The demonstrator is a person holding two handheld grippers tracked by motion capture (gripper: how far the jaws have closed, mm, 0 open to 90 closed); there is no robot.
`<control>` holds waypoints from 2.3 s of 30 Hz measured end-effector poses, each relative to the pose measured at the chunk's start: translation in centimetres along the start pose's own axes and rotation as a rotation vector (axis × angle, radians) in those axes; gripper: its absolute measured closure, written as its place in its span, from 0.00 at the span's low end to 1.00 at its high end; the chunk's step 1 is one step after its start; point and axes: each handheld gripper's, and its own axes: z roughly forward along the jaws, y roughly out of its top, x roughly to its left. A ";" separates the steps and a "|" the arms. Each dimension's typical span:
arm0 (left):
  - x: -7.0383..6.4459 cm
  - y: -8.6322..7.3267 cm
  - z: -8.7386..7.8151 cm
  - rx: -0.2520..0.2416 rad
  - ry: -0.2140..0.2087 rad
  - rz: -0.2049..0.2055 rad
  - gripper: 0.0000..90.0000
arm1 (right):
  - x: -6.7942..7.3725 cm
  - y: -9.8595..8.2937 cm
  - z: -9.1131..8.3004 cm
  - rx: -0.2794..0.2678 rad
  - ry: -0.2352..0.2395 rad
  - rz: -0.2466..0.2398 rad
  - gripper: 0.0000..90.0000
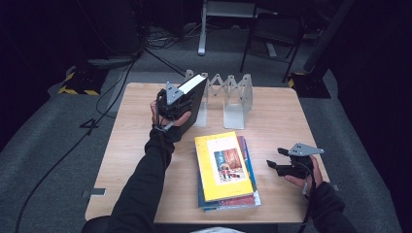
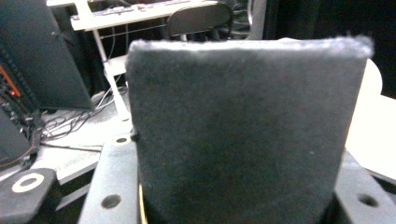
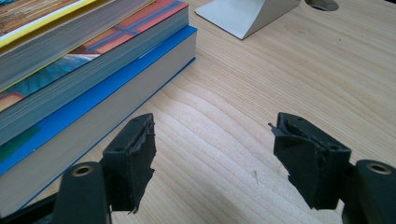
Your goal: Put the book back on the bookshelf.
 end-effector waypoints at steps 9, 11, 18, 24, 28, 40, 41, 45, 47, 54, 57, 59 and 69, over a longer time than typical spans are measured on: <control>-0.7 -0.7 0.8 -0.008 0.014 0.007 0.58 | 0.0 0.0 -0.1 -0.008 0.000 -0.008 0.33; -0.4 -0.8 0.6 -0.006 0.013 -0.008 0.58 | 0.1 0.1 -0.1 -0.005 -0.002 -0.012 0.33; -0.1 -1.5 -0.9 0.016 0.006 0.001 0.56 | 0.1 0.0 -0.1 0.002 -0.003 -0.015 0.33; 0.0 -1.9 -1.7 0.045 -0.008 0.009 0.55 | 0.3 0.0 0.1 0.014 0.000 -0.020 0.33; 0.4 -2.2 -2.1 0.056 -0.019 0.001 0.54 | 0.4 0.0 0.2 0.021 0.001 -0.018 0.34; 0.5 -1.4 -2.0 0.056 -0.032 0.010 0.50 | 0.4 0.0 0.2 0.022 0.009 -0.021 0.34; 0.6 -1.2 -1.9 0.068 -0.034 0.011 0.50 | 0.4 0.0 0.2 0.023 0.009 -0.021 0.34; 0.9 -0.8 -1.6 0.096 -0.049 0.007 0.51 | 0.5 0.0 0.2 0.028 0.012 -0.022 0.35; 1.0 -0.5 -1.5 0.107 -0.049 0.006 0.53 | 0.5 0.0 0.3 0.031 0.012 -0.023 0.35; 1.0 0.2 -0.7 0.088 -0.027 -0.024 0.57 | 0.4 0.0 0.3 0.033 0.007 -0.017 0.36; 0.9 1.3 0.4 0.096 -0.013 -0.033 0.58 | 0.3 -0.1 0.3 0.032 0.010 -0.014 0.36; 0.9 1.8 1.0 0.099 -0.003 -0.040 0.58 | 0.3 -0.1 0.3 0.034 0.009 -0.015 0.36; 0.0 3.3 2.8 0.071 0.068 -0.011 0.58 | 0.3 -0.1 0.1 0.029 0.014 -0.016 0.36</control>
